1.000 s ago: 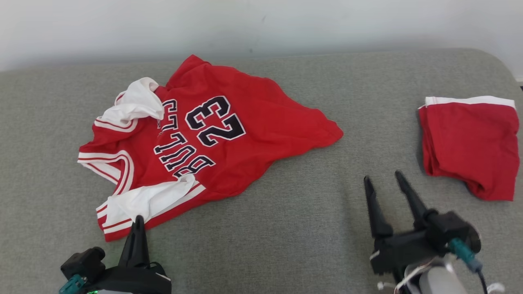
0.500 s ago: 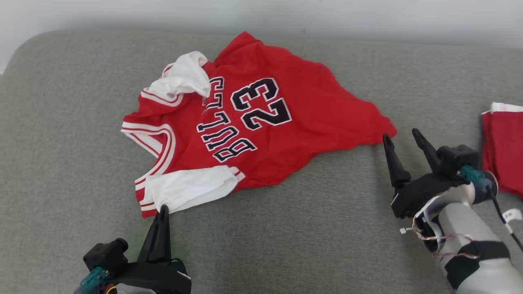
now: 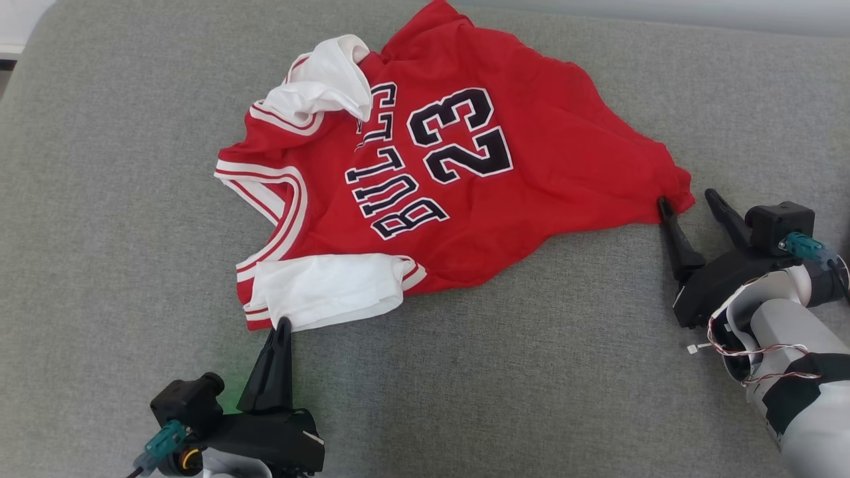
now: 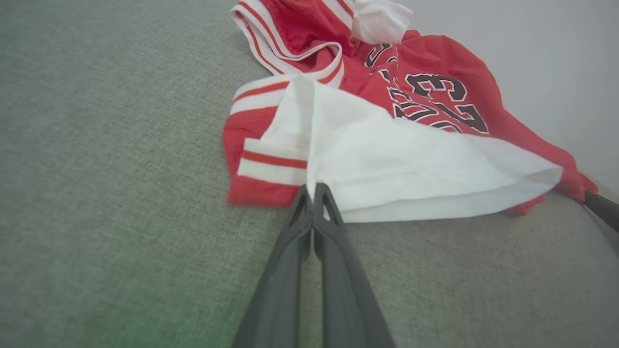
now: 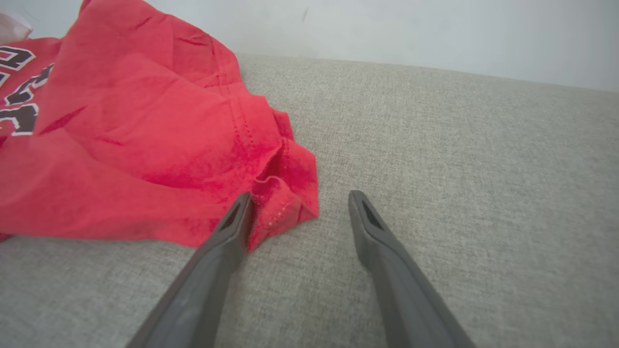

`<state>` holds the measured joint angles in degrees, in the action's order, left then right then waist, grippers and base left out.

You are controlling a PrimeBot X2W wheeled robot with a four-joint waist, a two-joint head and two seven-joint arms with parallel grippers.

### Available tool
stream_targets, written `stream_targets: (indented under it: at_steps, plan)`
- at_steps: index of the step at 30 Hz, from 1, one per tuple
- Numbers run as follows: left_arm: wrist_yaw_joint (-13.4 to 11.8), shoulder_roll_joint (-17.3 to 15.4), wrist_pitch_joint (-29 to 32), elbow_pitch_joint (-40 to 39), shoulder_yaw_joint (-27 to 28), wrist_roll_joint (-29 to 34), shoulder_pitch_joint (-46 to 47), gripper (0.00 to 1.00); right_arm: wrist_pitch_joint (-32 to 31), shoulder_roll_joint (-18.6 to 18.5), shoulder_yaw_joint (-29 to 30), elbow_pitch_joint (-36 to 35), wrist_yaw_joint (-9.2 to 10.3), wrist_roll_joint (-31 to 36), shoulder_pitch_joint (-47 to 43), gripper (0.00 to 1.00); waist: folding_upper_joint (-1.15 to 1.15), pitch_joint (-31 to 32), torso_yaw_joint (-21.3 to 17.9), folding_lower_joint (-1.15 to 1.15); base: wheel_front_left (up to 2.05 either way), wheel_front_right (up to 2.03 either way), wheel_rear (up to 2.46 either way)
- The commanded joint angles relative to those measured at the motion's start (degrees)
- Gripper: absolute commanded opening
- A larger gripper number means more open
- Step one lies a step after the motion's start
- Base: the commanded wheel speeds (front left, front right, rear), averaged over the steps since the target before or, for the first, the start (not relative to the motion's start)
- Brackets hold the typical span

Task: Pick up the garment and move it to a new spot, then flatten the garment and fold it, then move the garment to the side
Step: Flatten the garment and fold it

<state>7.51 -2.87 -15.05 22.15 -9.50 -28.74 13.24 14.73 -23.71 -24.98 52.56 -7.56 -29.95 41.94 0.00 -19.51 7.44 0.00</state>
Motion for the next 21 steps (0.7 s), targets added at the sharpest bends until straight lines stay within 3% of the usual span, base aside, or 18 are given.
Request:
stream_targets:
  at_steps: [1, 10, 12, 14, 16, 18, 20, 21]
  plan:
    - [-0.1, 0.0, -0.2, -0.3, 0.1, 0.1, 0.5, 0.0, 0.1, -0.3, -0.9, 0.7, 0.14, -1.0, -0.8, 1.0, 0.0, -0.3, -0.1, 0.0, 0.0, 0.0, 0.0]
    - [-0.1, 0.0, -0.2, -0.2, 0.2, 1.1, 0.6, 0.0, 0.3, -0.6, -3.1, -5.6, 0.14, -3.4, -0.9, 1.0, 0.0, -1.2, -1.3, 0.0, 0.0, 0.0, 0.0]
    - [-0.1, 0.0, -0.2, 0.1, -0.4, 1.5, 0.9, 0.0, 0.3, -0.8, -2.9, -5.7, 0.14, -3.4, -1.5, 0.84, 0.0, -1.3, -1.3, 0.0, 0.0, 0.0, 0.0]
    - [-0.1, -0.1, -0.2, 0.3, -0.4, 1.3, 1.0, 0.0, 0.3, -0.8, -3.0, -5.4, 0.14, -3.5, -1.7, 0.42, 0.0, -1.3, -1.3, 0.0, 0.0, 0.0, 0.0]
    - [-0.1, -0.1, -0.2, 0.3, -0.4, 1.4, 1.0, 0.0, 0.3, -0.6, -2.7, -5.3, 0.14, -3.6, -1.8, 0.18, 0.0, -1.3, -1.3, 0.0, 0.0, 0.0, 0.0]
    - [-0.1, 0.0, -0.2, 0.4, -0.4, 1.5, 1.1, 0.0, 0.3, -0.6, -2.4, -5.4, 0.15, -3.6, -2.0, 0.21, 0.0, -1.3, -1.4, 0.0, 0.0, 0.0, 0.0]
    - [-0.1, 0.0, -0.2, 0.4, -0.4, 1.7, 1.0, 0.0, 0.3, -0.7, -2.3, -5.2, 0.15, -3.3, -2.3, 0.3, 0.0, -1.2, -1.4, 0.0, 0.0, 0.0, 0.0]
    - [-0.1, 0.0, -0.2, 0.4, -0.3, 1.9, 0.9, 0.0, 0.3, -0.7, -2.4, -4.9, 0.15, -3.2, -2.3, 0.28, 0.0, -1.2, -1.5, 0.0, 0.0, 0.0, 0.0]
